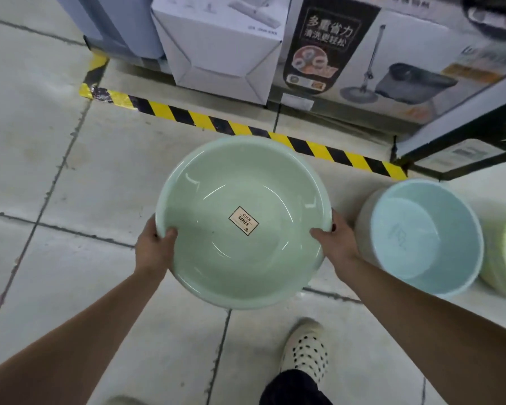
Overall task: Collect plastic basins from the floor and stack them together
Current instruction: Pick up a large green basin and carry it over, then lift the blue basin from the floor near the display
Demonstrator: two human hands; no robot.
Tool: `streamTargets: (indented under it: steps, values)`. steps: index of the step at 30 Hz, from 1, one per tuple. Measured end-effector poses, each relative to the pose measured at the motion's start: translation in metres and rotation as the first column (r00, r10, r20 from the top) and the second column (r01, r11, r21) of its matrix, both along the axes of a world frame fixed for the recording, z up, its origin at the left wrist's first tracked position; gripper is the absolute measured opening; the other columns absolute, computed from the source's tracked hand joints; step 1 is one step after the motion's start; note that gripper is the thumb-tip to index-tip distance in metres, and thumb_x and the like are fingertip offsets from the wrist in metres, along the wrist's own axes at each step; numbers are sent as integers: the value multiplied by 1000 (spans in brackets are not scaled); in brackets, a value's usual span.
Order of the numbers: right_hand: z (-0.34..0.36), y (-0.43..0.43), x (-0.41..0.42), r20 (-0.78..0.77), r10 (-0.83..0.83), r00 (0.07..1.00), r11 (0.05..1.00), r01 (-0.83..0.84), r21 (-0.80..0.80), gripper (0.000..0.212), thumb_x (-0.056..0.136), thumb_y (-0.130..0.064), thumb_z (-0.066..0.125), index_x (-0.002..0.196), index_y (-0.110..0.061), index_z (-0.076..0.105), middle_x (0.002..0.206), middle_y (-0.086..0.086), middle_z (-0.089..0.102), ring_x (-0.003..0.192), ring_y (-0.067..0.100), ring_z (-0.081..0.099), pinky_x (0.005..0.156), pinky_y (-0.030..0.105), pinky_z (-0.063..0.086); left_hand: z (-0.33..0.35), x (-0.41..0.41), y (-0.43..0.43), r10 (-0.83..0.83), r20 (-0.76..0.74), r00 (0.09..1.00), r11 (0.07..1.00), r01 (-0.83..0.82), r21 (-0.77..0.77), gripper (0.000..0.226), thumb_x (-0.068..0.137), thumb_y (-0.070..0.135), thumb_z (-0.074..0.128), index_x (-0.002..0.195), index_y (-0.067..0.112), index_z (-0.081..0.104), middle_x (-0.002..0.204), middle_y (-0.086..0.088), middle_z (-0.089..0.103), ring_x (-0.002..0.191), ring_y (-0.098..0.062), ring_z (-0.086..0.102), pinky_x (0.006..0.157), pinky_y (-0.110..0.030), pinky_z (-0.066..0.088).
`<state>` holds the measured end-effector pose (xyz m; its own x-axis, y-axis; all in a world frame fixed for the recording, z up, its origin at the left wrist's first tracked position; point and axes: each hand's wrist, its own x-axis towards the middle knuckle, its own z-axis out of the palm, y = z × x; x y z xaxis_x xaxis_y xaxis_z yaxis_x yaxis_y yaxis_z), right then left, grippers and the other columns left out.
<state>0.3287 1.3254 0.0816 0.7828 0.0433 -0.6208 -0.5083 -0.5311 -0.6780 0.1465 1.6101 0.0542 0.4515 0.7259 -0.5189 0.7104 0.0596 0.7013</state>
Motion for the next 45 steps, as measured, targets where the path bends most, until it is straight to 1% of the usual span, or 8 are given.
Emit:
streamTargets:
  steps: [6,16,22,27,30,35,41,45]
  values:
    - [-61,-22,14,-24,-64,998,998,65,18,51,81,2,65,125,-24,59,94,-7,67,94,23,63,85,36,54,-50,25,-19,12,42,999,1000,-12,13,50,76,26,54,126,22,59,101,0,67,93,-25,62,79,-35,49]
    - [-86,-46,7,-113,-13,993,999,19,51,48,86,-7,69,131,-20,55,91,-9,64,86,17,63,74,31,55,-63,32,-25,-15,-115,993,1000,17,17,52,76,32,61,126,17,59,107,-11,66,103,-36,62,88,-46,50]
    - [-25,-116,34,-35,-122,992,988,118,-102,36,90,-26,62,126,-27,59,98,-3,68,78,24,68,80,41,59,0,103,-67,-274,-140,952,943,294,157,54,88,25,66,138,14,48,147,-13,38,129,-32,45,111,-38,35]
    - [19,-208,67,46,-366,929,918,369,-146,28,89,-28,65,117,-25,63,106,12,68,93,30,67,68,36,58,43,189,-189,-370,134,919,910,387,-146,36,90,23,68,124,21,60,130,5,56,122,-15,54,101,-32,45]
    - [32,-254,71,77,-419,905,887,426,-177,29,86,-31,63,115,-31,65,103,9,69,94,27,66,82,44,57,54,215,-252,-399,191,897,873,435,-222,36,90,20,67,125,18,59,129,3,60,121,-12,55,103,-30,44]
    - [17,-305,72,100,-429,898,869,441,-225,44,87,-28,64,131,-24,59,116,11,65,102,23,60,85,29,42,26,246,-307,-426,117,897,853,441,-277,54,85,25,73,133,14,52,141,-3,54,130,-17,50,109,-37,41]
    - [-38,-340,64,61,-606,793,759,599,-255,76,84,-27,70,150,-20,32,145,18,44,132,33,45,108,45,38,-41,264,-336,-613,-72,787,770,574,-279,91,77,38,79,149,14,30,151,-11,40,136,-25,43,110,-37,37]
    - [-79,-342,56,21,-653,757,744,647,-166,73,85,-18,69,148,-17,33,133,10,53,114,26,54,102,44,44,-74,267,-353,-552,14,834,794,531,-297,76,79,19,78,143,10,38,133,-7,58,110,-20,60,98,-35,48]
